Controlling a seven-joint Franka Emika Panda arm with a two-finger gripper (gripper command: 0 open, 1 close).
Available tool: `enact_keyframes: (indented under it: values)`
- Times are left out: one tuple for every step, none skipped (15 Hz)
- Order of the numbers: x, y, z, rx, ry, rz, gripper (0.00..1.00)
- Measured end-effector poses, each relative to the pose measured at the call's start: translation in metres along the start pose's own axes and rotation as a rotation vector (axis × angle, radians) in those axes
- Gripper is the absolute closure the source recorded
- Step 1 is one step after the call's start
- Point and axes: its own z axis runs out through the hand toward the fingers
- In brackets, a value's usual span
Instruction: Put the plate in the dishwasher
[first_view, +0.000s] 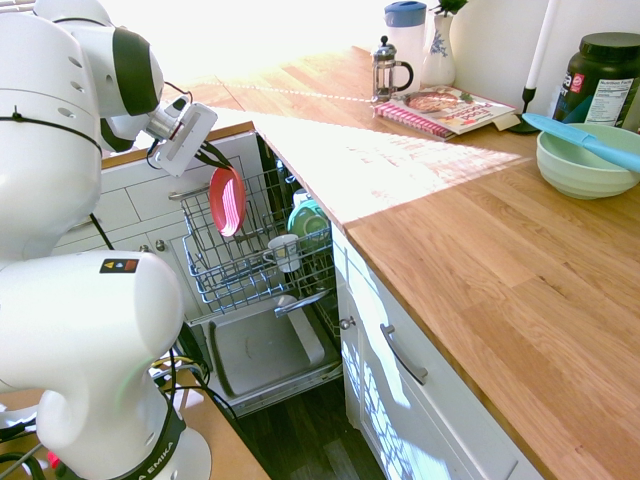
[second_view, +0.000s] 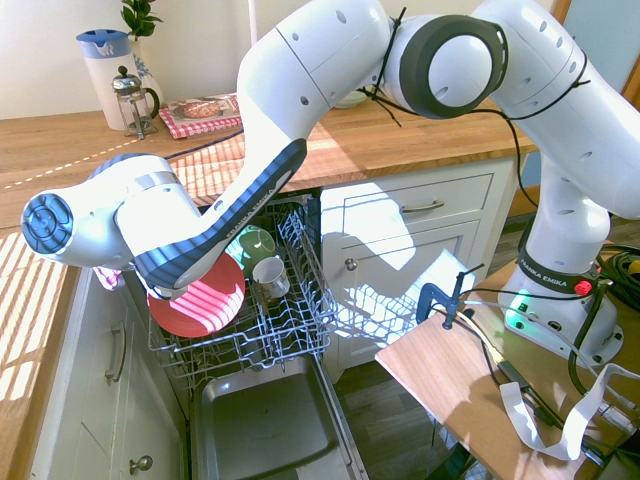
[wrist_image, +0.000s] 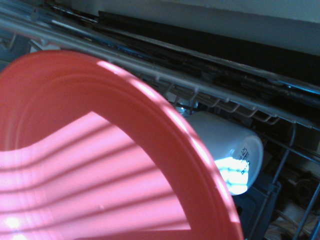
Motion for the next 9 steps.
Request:
enact_keyframes:
  values:
    - [0.001, -0.001, -0.001, 0.034, -0.024, -0.012, 1.0]
    - [0.002, -0.001, -0.003, 0.071, -0.047, -0.025, 0.0]
    - [0.004, 0.0, -0.005, 0.103, -0.065, -0.036, 0.0]
    - [0.005, 0.002, -0.007, 0.136, -0.083, -0.046, 0.0]
    - [0.008, 0.005, -0.009, 0.175, -0.103, -0.057, 0.0]
    - [0.01, 0.007, -0.01, 0.208, -0.124, -0.066, 0.0]
    - [0.011, 0.01, -0.009, 0.237, -0.148, -0.069, 0.0]
    - [0.014, 0.014, -0.009, 0.263, -0.172, -0.069, 0.0]
    - [0.017, 0.018, -0.007, 0.285, -0.19, -0.069, 0.0]
